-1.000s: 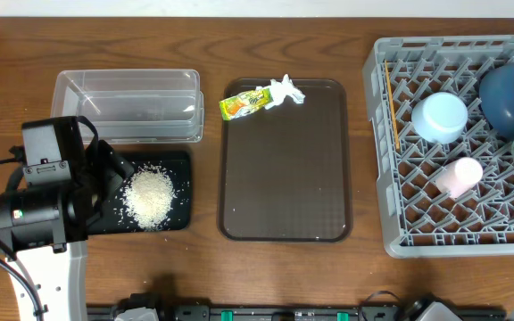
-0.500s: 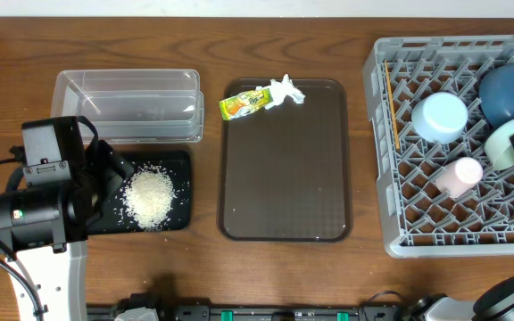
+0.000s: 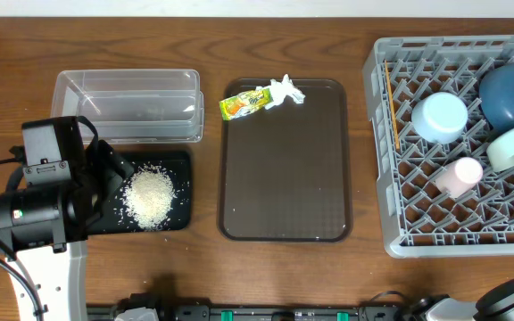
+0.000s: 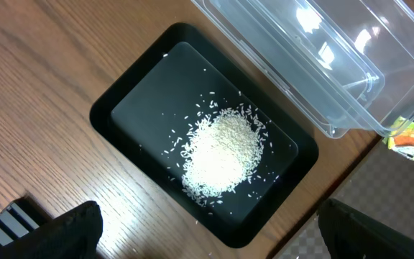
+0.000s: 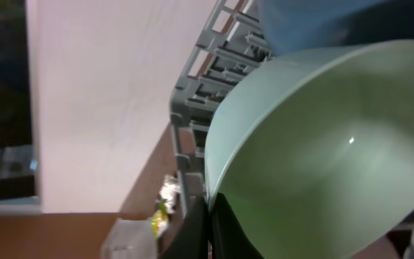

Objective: Sort waste into correct bins and load items into the dishwasher rack

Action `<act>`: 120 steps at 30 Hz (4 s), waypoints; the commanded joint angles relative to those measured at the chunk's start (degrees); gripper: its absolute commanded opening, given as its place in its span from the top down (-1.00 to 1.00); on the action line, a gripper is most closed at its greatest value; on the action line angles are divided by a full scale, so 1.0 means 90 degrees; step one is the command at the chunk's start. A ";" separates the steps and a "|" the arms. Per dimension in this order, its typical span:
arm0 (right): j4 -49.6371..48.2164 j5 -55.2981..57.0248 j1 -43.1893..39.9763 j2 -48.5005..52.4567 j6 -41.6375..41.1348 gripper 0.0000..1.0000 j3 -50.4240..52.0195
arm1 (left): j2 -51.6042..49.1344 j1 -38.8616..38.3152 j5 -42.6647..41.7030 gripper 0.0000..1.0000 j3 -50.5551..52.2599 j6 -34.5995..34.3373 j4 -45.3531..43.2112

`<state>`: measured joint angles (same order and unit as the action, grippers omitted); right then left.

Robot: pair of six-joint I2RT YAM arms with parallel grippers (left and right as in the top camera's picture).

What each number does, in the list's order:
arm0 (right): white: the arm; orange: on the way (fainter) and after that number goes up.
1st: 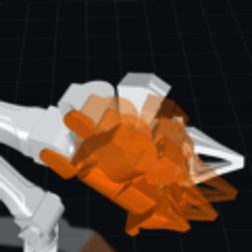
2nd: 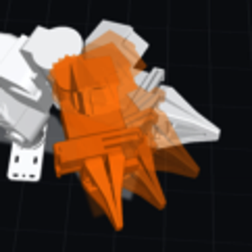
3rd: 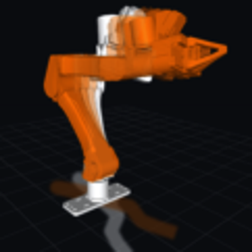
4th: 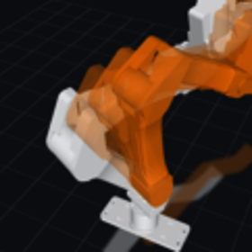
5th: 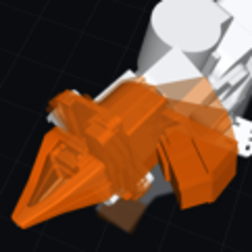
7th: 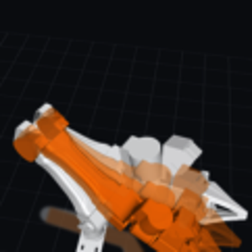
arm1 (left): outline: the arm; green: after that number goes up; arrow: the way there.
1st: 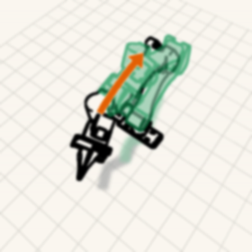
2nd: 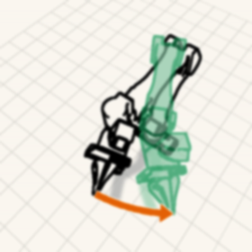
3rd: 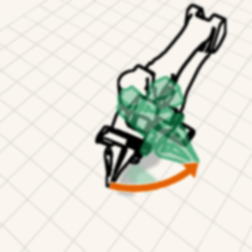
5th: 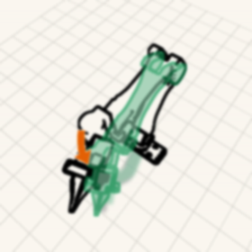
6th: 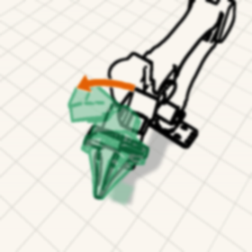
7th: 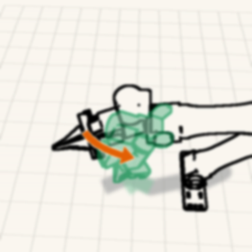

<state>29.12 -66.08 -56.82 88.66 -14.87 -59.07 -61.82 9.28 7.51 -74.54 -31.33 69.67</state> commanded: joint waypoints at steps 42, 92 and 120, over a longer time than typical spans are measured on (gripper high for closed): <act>0.1654 0.2691 -0.0287 -0.3164 -0.0614 -0.82 0.0029 | 0.0002 0.0022 0.0056 -0.95 -0.0078 -0.0032 0.0019; 0.1824 0.5238 0.1345 -0.2174 -0.0889 0.98 0.0027 | 0.0002 0.0022 0.0056 -0.95 -0.0078 -0.0029 0.0019; 0.1819 0.7108 0.1222 -0.1783 -0.1770 0.98 0.0027 | 0.0002 0.0022 0.0056 -0.95 -0.0078 -0.0029 0.0019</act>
<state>45.43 -4.40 -45.30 76.82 -29.19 -58.92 -61.82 9.28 7.51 -74.54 -31.33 69.65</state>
